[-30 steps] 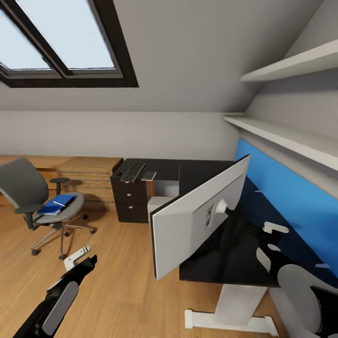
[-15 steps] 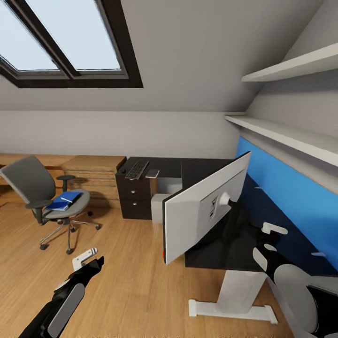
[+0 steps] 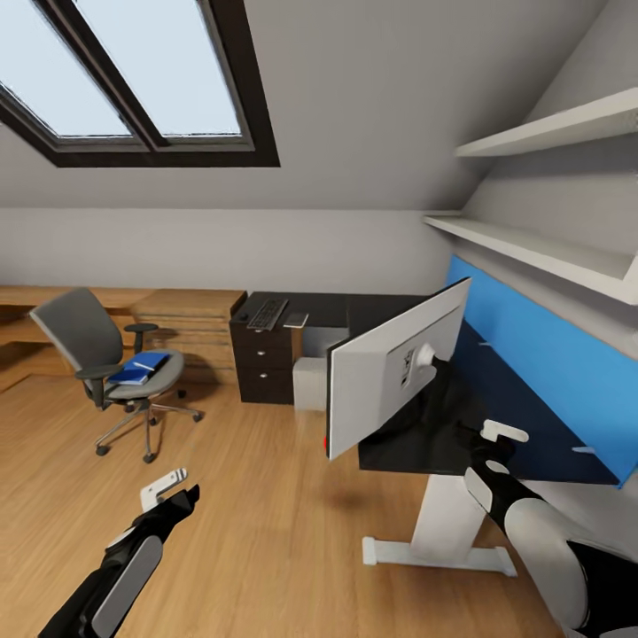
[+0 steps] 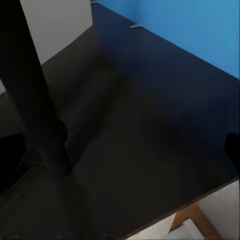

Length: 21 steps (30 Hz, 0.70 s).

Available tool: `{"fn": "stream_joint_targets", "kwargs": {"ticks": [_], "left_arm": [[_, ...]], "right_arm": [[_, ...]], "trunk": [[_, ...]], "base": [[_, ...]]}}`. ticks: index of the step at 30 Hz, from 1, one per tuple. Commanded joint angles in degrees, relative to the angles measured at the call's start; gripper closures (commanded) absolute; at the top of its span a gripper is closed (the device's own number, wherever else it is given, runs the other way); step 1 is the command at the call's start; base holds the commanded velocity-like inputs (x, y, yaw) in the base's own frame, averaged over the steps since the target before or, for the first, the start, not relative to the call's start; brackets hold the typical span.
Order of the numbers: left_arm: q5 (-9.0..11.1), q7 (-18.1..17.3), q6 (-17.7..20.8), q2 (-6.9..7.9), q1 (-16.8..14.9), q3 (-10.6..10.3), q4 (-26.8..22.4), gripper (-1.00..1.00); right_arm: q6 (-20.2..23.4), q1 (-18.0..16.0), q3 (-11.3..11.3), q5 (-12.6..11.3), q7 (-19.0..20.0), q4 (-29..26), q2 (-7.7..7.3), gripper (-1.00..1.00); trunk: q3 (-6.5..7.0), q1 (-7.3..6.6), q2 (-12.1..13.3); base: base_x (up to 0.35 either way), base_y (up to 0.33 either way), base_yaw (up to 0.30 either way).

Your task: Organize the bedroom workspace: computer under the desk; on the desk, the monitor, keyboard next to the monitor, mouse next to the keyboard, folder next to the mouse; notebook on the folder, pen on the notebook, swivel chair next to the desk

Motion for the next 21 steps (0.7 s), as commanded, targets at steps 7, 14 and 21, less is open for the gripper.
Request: {"fn": "stream_joint_targets", "kwargs": {"ticks": [7, 14, 21], "left_arm": [[0.47, 0.53, -0.08, 0.16, -0.03, -2.06, -0.05, -1.0], [0.47, 0.65, 0.05, 0.1, -0.02, -2.34, -0.11, -1.0], [0.44, 0.79, -0.08, 0.08, -0.05, -2.87, -0.11, -1.0]], "right_arm": [[-0.24, -0.07, -0.05, 0.17, -0.08, 0.18, 0.52, -1.0], [-1.53, -0.07, -0.05, 1.07, 0.23, 0.2, 2.28, -1.0], [-2.64, -0.07, 0.49, 2.62, 0.27, 0.38, 3.89, -1.0]], "trunk": [[-0.1, -0.01, -0.09], [-0.1, -0.01, -0.09], [-0.1, -0.01, -0.09]], "base": [[-0.233, 0.205, 0.0], [-0.059, 0.056, 0.0], [-0.005, 0.006, 0.0]]}}
